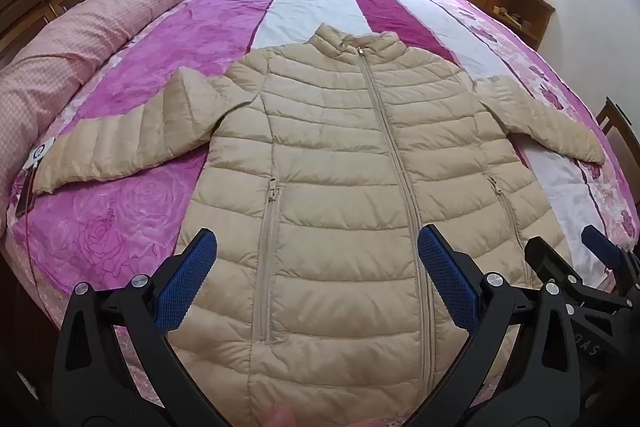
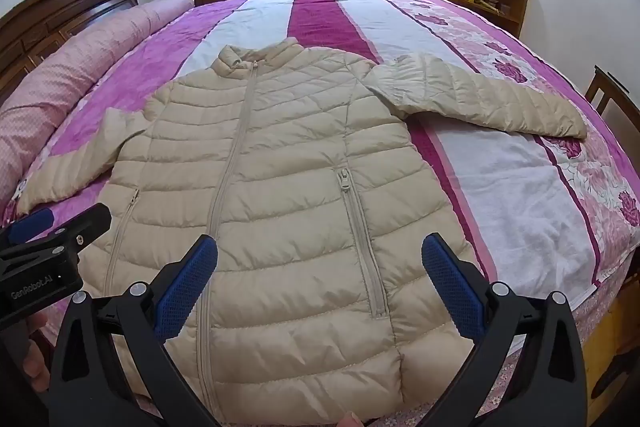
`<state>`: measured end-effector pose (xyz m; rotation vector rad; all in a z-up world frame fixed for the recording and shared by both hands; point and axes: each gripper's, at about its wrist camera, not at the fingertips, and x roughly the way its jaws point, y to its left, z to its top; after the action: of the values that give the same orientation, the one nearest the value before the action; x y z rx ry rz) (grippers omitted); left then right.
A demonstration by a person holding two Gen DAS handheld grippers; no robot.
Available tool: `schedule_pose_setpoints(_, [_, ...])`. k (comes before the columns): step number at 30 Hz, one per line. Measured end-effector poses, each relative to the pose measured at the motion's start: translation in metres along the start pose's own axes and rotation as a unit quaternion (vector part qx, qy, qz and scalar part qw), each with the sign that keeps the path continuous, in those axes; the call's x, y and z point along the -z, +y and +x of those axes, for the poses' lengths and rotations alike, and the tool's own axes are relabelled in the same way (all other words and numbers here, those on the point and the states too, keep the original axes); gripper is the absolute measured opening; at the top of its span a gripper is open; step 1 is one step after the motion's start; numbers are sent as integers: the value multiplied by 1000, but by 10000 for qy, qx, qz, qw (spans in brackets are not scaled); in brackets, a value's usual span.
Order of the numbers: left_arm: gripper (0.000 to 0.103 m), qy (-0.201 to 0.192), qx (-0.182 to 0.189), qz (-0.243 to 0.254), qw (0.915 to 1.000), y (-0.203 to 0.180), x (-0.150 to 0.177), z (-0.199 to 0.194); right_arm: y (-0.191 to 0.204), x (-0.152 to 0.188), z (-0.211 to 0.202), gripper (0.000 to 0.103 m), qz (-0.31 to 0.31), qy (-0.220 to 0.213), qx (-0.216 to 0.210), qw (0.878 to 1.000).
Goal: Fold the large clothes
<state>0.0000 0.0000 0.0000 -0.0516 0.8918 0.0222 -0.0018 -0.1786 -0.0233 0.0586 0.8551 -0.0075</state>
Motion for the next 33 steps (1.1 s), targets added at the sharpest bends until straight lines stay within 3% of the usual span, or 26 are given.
schedule_pose_setpoints(33, [100,-17,-66,36,10000,3,1,-2,-6,-3,-10,98,43,-26,-13,10000])
